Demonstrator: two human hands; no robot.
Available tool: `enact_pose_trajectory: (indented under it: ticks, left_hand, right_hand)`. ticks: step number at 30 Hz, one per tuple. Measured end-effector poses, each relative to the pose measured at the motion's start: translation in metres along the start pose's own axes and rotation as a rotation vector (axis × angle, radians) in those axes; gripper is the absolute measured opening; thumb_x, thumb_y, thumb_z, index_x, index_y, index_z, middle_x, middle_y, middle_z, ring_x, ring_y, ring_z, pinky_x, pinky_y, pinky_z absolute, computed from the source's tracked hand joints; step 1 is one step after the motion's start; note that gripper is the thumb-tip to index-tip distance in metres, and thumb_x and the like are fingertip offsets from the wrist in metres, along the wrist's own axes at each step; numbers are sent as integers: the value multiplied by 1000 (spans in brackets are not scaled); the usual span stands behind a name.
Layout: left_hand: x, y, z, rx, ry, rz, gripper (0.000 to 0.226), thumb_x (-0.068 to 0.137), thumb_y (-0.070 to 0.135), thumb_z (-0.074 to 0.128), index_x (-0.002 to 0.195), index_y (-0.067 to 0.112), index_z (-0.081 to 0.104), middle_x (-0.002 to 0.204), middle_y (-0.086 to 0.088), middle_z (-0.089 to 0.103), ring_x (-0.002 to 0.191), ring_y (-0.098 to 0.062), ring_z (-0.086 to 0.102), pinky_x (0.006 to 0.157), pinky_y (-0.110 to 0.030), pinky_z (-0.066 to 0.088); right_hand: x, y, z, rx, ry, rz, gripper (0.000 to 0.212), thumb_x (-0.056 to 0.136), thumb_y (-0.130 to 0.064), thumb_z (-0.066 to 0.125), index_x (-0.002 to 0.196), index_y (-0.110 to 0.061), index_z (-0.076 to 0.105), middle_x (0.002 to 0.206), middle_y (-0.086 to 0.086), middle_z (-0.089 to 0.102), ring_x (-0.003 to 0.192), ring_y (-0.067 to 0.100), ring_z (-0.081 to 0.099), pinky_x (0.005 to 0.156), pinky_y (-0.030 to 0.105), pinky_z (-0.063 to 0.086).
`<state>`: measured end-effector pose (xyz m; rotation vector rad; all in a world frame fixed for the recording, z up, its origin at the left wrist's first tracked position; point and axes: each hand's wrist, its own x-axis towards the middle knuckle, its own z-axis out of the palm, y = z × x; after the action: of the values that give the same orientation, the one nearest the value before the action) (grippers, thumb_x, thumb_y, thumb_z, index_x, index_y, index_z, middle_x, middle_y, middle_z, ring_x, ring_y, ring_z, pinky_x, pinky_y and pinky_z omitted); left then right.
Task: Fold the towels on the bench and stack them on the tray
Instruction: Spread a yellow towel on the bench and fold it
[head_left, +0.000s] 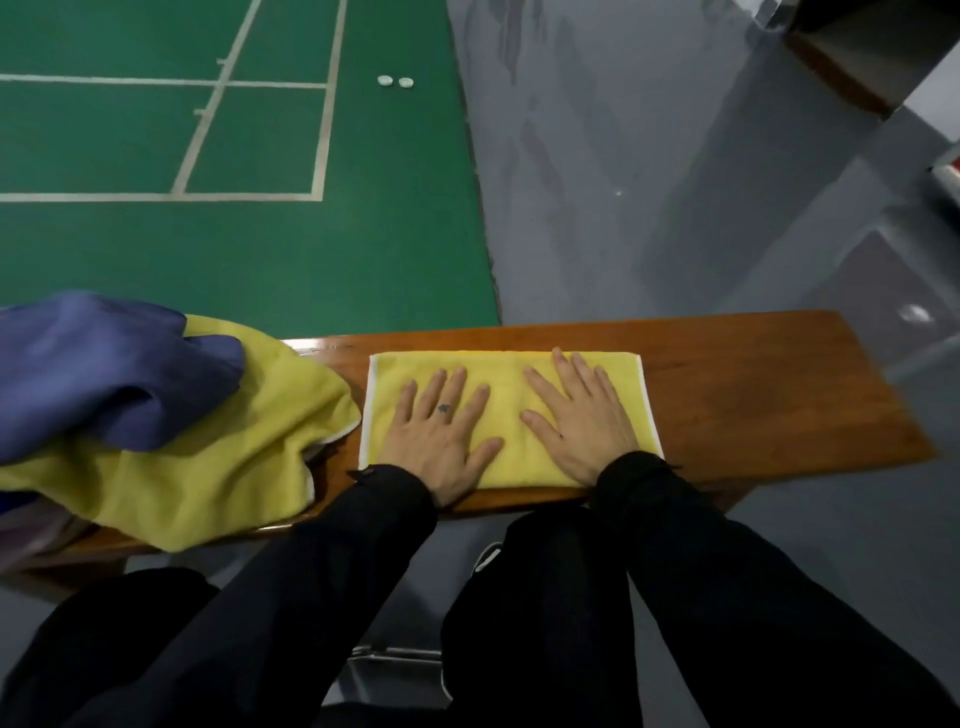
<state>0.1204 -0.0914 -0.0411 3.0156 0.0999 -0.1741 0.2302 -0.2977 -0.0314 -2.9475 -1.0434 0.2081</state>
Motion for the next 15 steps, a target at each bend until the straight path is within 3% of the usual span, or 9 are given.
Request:
enact_pose_trajectory:
  ticks: [4,6,10,15]
  left_hand:
    - [-17,-20,-9,-103,183,-259,75,97,64,25,153,14,34,162,-18,32,155,-35,15,126,-50,12]
    - [-22,-31,-12,-160,212,-379,73,97,57,37,149,6,34,157,-26,36,151,-38,24,125,-48,18]
    - [-16,-38,-29,-319,139,-541,71,96,48,57,147,6,32,143,-26,46,126,-41,48,106,-48,41]
    - [-1,-39,-47,-313,-41,-667,75,88,64,62,130,5,46,127,-19,60,112,-36,61,92,-44,52]
  right_hand:
    - [-13,3,0,-37,-23,-18,72,99,-71,0,163,-39,-2,171,5,-6,159,25,-5,128,48,-1]
    - [-18,2,-3,30,44,-21,73,99,-70,1,164,-37,6,171,4,-1,159,24,-1,129,46,0]
    - [-24,0,-7,187,169,36,70,102,-66,9,161,-32,26,170,2,19,158,21,10,129,42,6]
    - [-45,18,9,370,288,198,72,101,-66,16,158,-27,36,165,5,32,156,24,19,127,44,15]
